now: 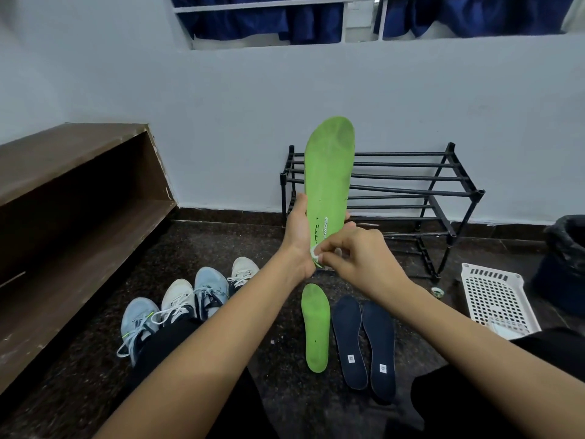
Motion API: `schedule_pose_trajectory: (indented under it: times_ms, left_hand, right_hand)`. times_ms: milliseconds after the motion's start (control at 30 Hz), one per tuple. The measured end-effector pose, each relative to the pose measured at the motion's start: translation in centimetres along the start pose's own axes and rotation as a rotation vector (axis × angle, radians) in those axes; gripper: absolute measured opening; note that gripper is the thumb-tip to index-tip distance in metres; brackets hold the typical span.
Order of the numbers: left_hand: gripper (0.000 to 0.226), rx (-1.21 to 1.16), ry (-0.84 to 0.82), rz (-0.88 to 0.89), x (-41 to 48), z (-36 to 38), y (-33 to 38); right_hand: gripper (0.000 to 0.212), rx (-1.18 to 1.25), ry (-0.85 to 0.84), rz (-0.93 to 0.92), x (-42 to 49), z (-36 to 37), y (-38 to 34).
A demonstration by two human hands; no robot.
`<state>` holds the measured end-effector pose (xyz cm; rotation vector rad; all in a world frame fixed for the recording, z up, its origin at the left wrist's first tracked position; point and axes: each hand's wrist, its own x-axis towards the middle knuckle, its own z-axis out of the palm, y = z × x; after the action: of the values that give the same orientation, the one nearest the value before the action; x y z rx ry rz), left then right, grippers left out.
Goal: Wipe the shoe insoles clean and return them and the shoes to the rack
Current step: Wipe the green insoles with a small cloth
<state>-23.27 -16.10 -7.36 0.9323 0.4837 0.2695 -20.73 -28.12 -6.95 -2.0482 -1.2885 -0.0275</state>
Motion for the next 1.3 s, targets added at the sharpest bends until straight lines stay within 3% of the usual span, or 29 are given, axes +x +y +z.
schedule_pose_trajectory:
  times_ms: [233, 567, 733, 967, 1133, 1233, 1300]
  left_hand:
    - [0.069, 0.048, 0.043, -0.089, -0.7, 1.0, -1.7]
    - [0.072, -0.024, 0.017, -0.061, -0.9, -0.3, 1.1]
    - [0.075, -0.009, -0.006, -0.072, -1.1, -0.1, 0.9]
    - [0.072, 0.025, -0.011, -0.063, -1.6, 0.6, 0.7]
    - [0.074, 0.02, -0.006, -0.042, -1.4, 0.5, 0.8]
    - [0.077, 0.023, -0.003, -0.009, -1.1, 0.2, 1.2]
    - [0.075, 0.011, -0.016, 0.007, -1.2, 0.2, 1.3]
  right_hand:
    - [0.011, 0.035, 0.167, 0.001, 1.3, -0.6, 1.0]
    - [0.013, -0.027, -0.096, -0.241, 1.1, -0.6, 1.1]
    - [0.025, -0.341, -0.153, -0.489, 1.1, -1.5, 1.5]
    - [0.034, -0.58, -0.062, -0.557, 1.7, -2.4, 2.4]
    - [0.028, -0.353, -0.107, -0.486, 1.4, -1.3, 2.4]
    - [0.026, -0.075, -0.096, -0.285, 0.8, -0.9, 2.1]
    - [0.026, -0.041, -0.066, -0.224, 0.7, -0.9, 2.1]
